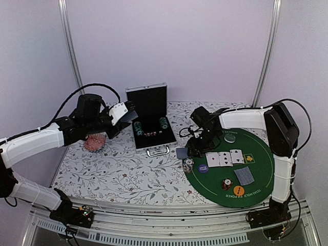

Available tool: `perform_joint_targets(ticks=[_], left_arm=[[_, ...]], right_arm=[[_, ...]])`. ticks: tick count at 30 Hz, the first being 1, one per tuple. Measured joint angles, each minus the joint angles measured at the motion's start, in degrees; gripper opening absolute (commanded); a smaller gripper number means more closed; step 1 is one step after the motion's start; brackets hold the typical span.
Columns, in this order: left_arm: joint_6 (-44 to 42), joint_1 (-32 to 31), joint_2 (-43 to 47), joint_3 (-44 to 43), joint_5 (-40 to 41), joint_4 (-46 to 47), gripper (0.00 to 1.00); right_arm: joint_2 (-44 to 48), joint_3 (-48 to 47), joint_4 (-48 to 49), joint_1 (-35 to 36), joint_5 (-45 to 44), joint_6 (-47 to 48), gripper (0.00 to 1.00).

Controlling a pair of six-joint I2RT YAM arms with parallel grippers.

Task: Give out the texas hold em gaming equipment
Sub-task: Place the all-in button in the small blind area.

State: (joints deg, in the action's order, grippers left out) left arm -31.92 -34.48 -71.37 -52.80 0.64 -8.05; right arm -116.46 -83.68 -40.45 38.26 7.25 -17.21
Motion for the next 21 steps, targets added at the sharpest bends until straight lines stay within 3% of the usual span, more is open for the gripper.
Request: perform_joint_targets(ticks=[3,10,13,21], left_arm=[[0.00,0.00,0.00,0.00,0.00,0.00,0.37],[0.00,0.00,0.00,0.00,-0.04,-0.04,0.37],[0.00,0.00,0.00,0.00,-0.09,-0.07,0.37],[-0.79,0.00,0.00,0.00,-1.86,-0.28,0.37]], right_arm=[[-0.02,-0.17,0.00,0.02,0.13,-0.39,0.80],[0.02,-1.20,-0.20,0.26,0.22,-0.37,0.91],[0.39,-2.36,-0.70,0.33,-0.52,-0.35,0.99],[10.05,-4.00,0.50,0.37,-1.44,1.66,0.99]])
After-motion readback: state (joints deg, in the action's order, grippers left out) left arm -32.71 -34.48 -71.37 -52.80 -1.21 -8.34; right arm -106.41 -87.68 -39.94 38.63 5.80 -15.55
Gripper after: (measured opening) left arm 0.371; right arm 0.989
